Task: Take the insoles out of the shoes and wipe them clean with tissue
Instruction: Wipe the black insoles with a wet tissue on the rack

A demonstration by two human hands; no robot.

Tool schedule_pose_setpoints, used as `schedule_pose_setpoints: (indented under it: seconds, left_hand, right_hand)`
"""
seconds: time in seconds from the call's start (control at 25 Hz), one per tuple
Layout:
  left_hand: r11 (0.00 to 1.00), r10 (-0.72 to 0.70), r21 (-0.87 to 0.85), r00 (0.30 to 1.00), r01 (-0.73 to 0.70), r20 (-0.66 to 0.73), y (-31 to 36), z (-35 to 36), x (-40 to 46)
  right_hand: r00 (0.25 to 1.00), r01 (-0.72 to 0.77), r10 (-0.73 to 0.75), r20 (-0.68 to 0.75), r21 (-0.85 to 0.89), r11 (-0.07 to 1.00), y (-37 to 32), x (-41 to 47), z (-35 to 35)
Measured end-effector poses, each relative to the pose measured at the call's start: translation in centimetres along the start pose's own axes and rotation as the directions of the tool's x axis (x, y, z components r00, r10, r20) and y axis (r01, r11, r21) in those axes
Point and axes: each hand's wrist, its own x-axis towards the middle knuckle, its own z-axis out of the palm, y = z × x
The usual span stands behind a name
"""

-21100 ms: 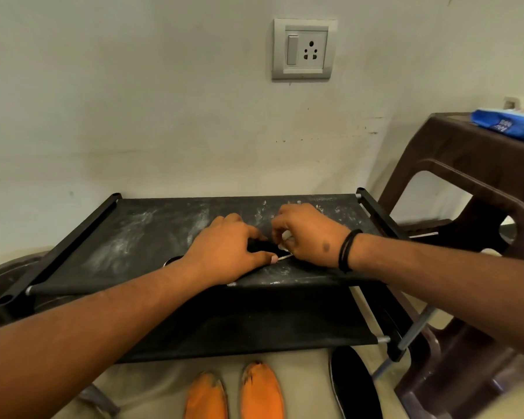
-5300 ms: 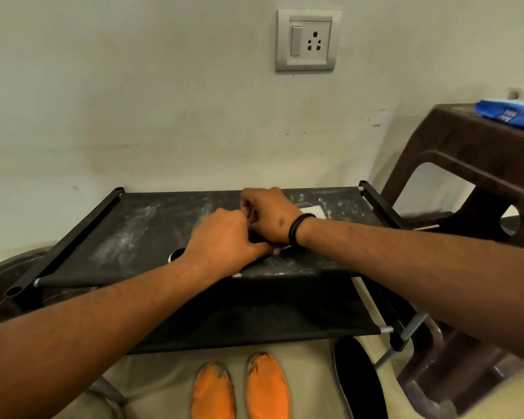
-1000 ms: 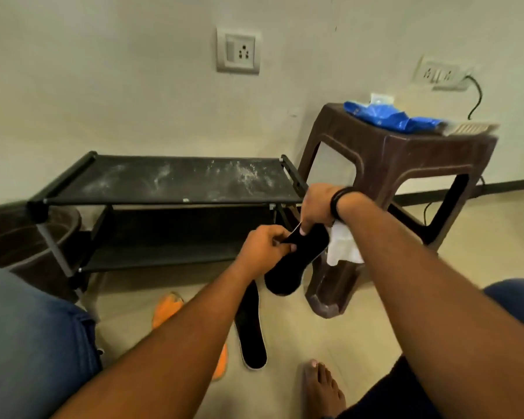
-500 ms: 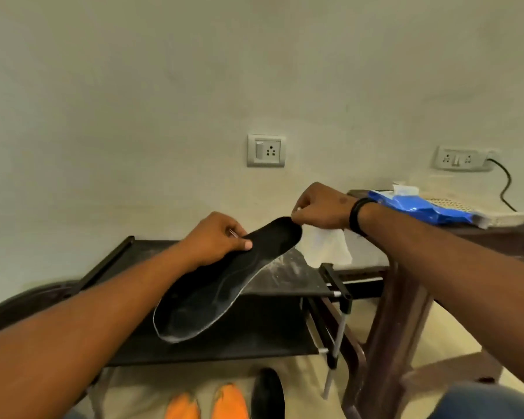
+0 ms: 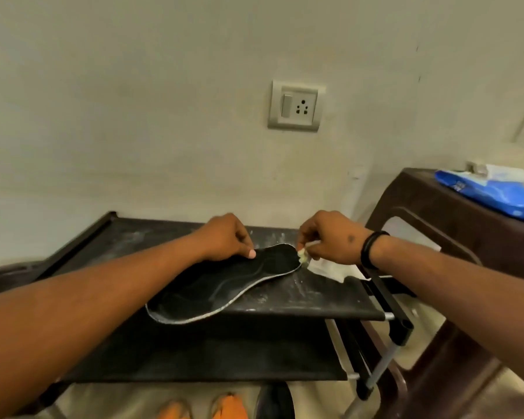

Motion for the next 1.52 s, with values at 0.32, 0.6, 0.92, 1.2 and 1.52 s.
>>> schedule_pose_setpoints:
  seconds: [0.32,0.6,0.92,1.2,1.52]
  left_hand:
    - [0.968,0.062,0.237,0.994,-0.082,0.092,0.5,2.3,-0.6]
    - [0.919,0.090,0.380,0.994,-0.107,0.061,0.8,4.1,-1.3]
    - [0.932,0.153,0.334,0.988,-0.139,-0.015,0.0,5.2,-2.1]
    - [0.943,0.146,0.309,0.988,-0.126,-0.042,-0.4,5.4,-2.4]
    - [0.943,0.149,0.310,0.986,-0.118,-0.079,-0.6,5.4,-2.4]
  right_hand:
    - [0.992,0.094,-0.089,-0.091,0.051,0.994,2.6,3.8,3.4]
    - [0.980,0.186,-0.171,0.099,-0.167,0.968,2.2,3.7,5.4]
    - [1.000,0.002,-0.001,0.006,-0.122,0.992,1.2,5.4,6.4]
    - [0.998,-0.055,0.056,0.003,-0.069,0.996,2.2,3.8,6.0]
    - [0.996,-0.001,0.000,0.094,0.009,1.000,0.9,2.8,6.5]
